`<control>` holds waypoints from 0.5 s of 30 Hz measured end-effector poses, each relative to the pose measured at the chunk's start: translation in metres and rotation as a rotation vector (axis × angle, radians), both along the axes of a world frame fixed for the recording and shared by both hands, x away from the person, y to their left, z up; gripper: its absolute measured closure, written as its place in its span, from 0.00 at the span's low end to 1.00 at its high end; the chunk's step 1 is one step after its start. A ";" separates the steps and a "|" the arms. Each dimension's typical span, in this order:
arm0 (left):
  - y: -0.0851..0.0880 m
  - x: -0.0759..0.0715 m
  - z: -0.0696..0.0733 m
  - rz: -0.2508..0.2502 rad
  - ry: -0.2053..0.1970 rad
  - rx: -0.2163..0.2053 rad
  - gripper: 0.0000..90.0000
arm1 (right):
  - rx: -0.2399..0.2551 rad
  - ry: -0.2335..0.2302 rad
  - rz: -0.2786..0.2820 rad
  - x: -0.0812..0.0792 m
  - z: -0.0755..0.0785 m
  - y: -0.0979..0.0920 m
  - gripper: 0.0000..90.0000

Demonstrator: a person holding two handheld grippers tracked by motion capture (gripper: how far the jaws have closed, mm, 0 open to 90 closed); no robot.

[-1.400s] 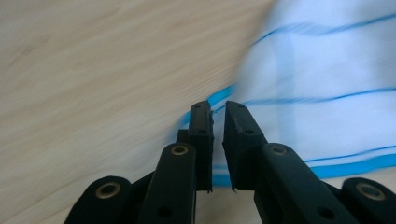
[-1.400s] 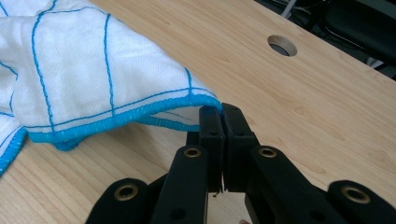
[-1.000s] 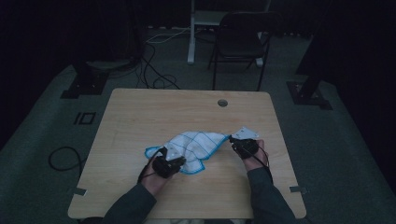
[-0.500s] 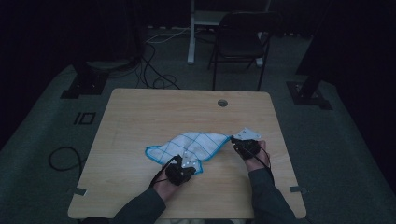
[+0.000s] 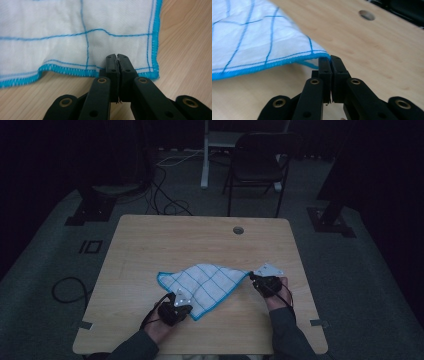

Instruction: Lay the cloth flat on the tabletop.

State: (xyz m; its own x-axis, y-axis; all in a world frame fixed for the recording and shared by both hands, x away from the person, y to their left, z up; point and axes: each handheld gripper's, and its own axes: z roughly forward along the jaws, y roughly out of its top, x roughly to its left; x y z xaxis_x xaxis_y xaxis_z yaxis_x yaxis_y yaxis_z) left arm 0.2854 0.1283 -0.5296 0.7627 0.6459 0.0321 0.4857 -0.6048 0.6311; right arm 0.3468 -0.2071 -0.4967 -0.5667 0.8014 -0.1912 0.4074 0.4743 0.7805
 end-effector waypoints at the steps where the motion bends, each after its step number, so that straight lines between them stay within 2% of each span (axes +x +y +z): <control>1: 0.004 0.000 0.000 0.003 0.000 0.006 0.99 | 0.003 0.006 0.004 -0.005 -0.002 0.001 0.98; 3: 0.012 -0.001 0.001 0.023 0.000 0.017 0.98 | 0.031 0.024 0.022 -0.017 -0.007 0.002 0.98; 7: 0.026 0.002 0.003 0.059 0.018 0.023 0.96 | 0.049 0.036 0.075 -0.040 -0.011 0.008 0.98; 8: 0.027 0.003 0.003 0.063 0.018 0.025 0.95 | 0.041 0.040 0.099 -0.045 -0.012 0.011 0.98; 12: 0.027 0.008 0.008 0.072 0.005 0.014 0.89 | 0.032 0.052 0.146 -0.056 -0.014 0.018 0.97; 15: 0.019 0.016 0.018 0.064 -0.025 -0.007 0.84 | 0.027 0.061 0.160 -0.060 -0.015 0.020 0.97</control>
